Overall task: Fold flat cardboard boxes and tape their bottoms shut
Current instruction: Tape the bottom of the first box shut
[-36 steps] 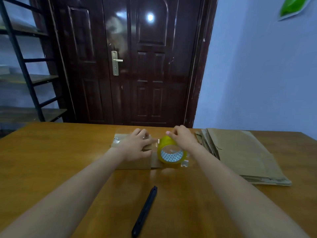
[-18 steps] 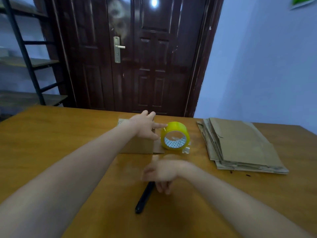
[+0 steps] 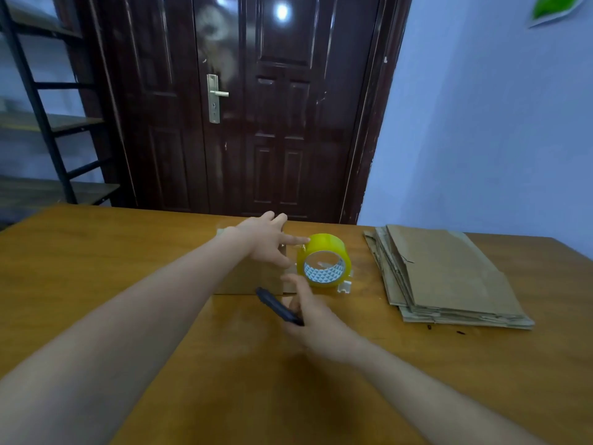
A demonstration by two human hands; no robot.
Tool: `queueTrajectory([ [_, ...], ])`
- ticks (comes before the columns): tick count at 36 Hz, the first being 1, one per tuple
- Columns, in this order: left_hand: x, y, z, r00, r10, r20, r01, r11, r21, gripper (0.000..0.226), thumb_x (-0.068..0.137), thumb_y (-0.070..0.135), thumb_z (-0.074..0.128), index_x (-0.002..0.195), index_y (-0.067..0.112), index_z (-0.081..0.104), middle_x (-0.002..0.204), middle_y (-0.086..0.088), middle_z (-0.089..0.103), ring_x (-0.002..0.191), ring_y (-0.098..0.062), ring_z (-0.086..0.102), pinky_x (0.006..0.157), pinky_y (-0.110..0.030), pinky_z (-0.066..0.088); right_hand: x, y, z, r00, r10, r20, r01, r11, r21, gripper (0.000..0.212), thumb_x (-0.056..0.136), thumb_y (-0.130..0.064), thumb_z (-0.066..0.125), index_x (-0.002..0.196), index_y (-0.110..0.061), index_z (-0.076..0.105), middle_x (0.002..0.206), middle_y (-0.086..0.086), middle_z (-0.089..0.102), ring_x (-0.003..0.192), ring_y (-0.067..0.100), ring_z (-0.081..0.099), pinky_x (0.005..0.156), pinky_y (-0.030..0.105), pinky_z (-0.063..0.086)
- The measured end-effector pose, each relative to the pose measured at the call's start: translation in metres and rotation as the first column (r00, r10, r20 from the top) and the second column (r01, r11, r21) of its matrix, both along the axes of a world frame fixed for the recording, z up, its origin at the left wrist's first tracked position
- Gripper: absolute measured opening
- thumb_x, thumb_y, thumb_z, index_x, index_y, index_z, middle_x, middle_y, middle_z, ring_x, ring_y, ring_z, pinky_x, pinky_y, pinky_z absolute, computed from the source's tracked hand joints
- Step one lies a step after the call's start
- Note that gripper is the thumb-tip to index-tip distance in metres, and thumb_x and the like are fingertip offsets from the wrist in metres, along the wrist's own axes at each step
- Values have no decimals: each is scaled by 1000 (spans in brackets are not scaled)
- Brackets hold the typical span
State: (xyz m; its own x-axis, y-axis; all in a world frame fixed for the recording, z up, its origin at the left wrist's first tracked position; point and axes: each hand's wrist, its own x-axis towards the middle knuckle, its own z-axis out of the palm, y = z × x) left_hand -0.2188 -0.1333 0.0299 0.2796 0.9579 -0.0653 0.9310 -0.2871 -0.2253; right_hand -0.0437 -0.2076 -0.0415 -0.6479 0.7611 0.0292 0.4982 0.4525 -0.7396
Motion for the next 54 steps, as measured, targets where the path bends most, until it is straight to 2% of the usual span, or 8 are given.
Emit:
queueTrajectory([
  [2, -2, 2, 1, 1000, -18, 9, 17, 1000, 7, 64, 87, 60, 43, 144, 55, 12, 132, -8, 29, 103, -21, 29, 79, -32, 38, 5, 4, 0, 992, -92, -89, 94, 995, 22, 49, 91, -13, 56, 129, -35, 33, 102, 1, 53, 84, 14, 56, 70, 27, 53],
  [5, -5, 7, 5, 999, -27, 20, 27, 999, -22, 65, 86, 59, 48, 142, 57, 15, 120, -3, 31, 96, -15, 27, 74, -29, 39, 13, 7, 2, 942, -196, -272, 184, 980, -68, 16, 97, -14, 48, 111, -21, 50, 83, 1, 52, 60, 8, 49, 49, 22, 44],
  [10, -5, 18, 12, 1000, -18, 16, 20, 992, -126, 72, 80, 61, 55, 141, 59, 15, 110, 3, 25, 100, -17, 31, 84, -32, 42, 25, 18, 9, 878, -323, -353, 229, 932, -282, 28, 97, -3, 43, 120, -19, 47, 78, 4, 50, 53, 7, 43, 44, 19, 37],
  [13, -6, 22, 14, 1000, -27, 9, 28, 990, -137, 75, 79, 64, 56, 141, 58, 15, 111, 3, 26, 101, -17, 31, 87, -33, 41, 29, 22, 15, 919, -265, -292, 172, 937, -305, 47, 95, 3, 41, 128, -31, 36, 85, 3, 52, 61, 8, 44, 48, 15, 39],
  [21, -7, 26, 13, 999, -24, 23, 27, 987, -156, 80, 75, 66, 60, 140, 60, 14, 115, 1, 30, 104, -18, 33, 94, -39, 43, 26, 37, 20, 954, -280, -104, 291, 950, 114, 31, 99, -12, 43, 128, -10, 53, 77, 2, 57, 65, 1, 50, 55, 6, 40],
  [36, -8, 22, 13, 999, -53, 0, 53, 990, -131, 76, 77, 64, 58, 142, 57, 17, 113, 1, 29, 103, -18, 33, 91, -36, 43, -3, 55, 40, 896, -366, 251, 257, 889, 380, 24, 97, -15, 45, 111, -3, 60, 104, 18, 63, 90, 31, 60, 66, 32, 45],
  [47, -7, 21, 12, 999, -50, -10, 48, 990, -129, 77, 78, 62, 58, 141, 58, 14, 113, 2, 27, 99, -18, 33, 90, -37, 45, -3, 40, 41, 822, -242, 515, 81, 946, 315, 23, 92, -7, 47, 107, -1, 63, 89, 11, 59, 78, 25, 59, 54, 26, 45],
  [54, -7, 21, 10, 999, -44, 10, 44, 991, -128, 77, 78, 62, 58, 141, 58, 14, 111, 4, 23, 101, -17, 31, 89, -36, 44, 7, 31, 25, 831, -73, 551, 48, 997, 60, 20, 87, -4, 43, 96, -3, 61, 80, 9, 57, 69, 23, 54, 55, 29, 40],
])
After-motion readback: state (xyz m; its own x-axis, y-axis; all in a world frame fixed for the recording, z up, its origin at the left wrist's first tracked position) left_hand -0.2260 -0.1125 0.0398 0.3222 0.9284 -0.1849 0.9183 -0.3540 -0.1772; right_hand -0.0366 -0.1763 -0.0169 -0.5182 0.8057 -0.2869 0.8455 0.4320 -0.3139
